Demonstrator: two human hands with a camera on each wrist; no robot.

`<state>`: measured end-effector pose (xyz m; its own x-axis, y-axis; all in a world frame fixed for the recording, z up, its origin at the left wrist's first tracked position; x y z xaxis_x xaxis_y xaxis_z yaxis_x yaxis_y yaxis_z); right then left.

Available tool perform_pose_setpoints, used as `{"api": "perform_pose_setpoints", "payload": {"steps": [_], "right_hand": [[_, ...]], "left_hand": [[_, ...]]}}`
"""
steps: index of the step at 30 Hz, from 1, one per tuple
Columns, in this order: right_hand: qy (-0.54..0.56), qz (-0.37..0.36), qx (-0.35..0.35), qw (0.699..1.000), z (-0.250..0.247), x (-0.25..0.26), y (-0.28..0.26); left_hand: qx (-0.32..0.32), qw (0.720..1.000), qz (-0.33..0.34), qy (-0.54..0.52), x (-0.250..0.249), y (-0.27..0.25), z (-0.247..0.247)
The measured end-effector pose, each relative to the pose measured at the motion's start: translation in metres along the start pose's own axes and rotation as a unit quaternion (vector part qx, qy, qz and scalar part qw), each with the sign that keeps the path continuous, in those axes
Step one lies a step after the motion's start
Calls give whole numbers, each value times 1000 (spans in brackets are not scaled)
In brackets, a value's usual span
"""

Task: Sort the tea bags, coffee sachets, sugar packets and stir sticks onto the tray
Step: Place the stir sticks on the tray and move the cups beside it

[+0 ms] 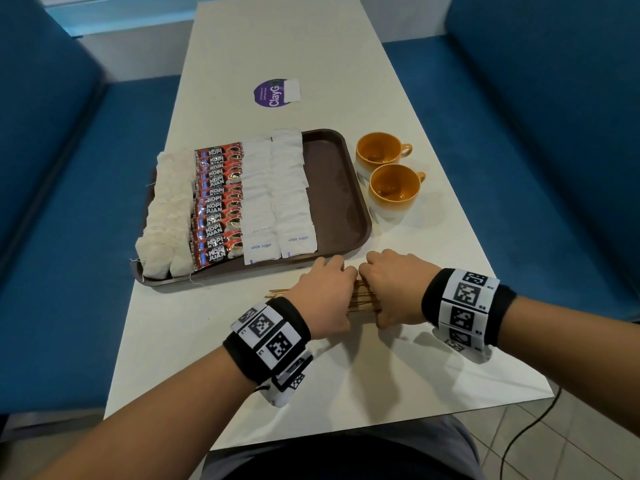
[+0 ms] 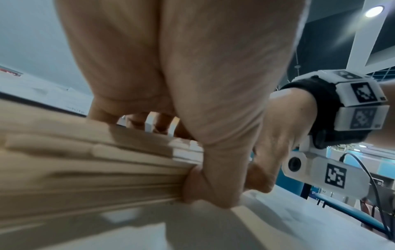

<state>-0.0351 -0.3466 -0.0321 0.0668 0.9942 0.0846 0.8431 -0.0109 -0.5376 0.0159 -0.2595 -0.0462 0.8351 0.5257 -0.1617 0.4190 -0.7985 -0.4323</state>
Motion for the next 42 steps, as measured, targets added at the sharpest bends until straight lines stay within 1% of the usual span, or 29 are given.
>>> {"api": "perform_pose_setpoints", "payload": {"steps": [5, 9, 15, 19, 28, 31, 34, 42], "right_hand": [[0, -3, -11, 1000, 1, 2, 2], [28, -1, 4, 1000, 1, 1, 2], [22, -18, -5, 1000, 0, 6, 3], [38, -16, -6, 999, 2, 7, 4], [34, -10, 4, 999, 1, 9, 7], [37, -14, -10, 999, 0, 9, 8], [49, -10, -16, 999, -1, 8, 8], [42, -2, -13, 999, 1, 10, 11]], "left_hand": [[13, 1000, -7, -19, 1, 0, 1], [-3, 999, -2, -49, 2, -1, 0], [-15, 1000, -2, -26, 2, -4, 0], [-19, 999, -2, -28, 3, -3, -1], [-39, 998, 32, -42, 2, -3, -4], [-40, 998, 20, -45, 3, -3, -3], [-41, 999, 14, -24, 4, -3, -2], [-50, 998, 28, -24, 2, -5, -3]]}}
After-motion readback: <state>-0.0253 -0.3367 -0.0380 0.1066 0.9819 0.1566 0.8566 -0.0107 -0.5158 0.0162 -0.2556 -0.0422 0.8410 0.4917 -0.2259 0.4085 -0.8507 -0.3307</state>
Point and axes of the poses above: each hand's wrist, its own y-axis towards the middle knuckle, its own z-axis out of the palm, x = y × z, the point moved 6 cm from there along y, towards the middle knuckle, and after that the axes turned 4 degrees about -z, right-handed, at the moved point
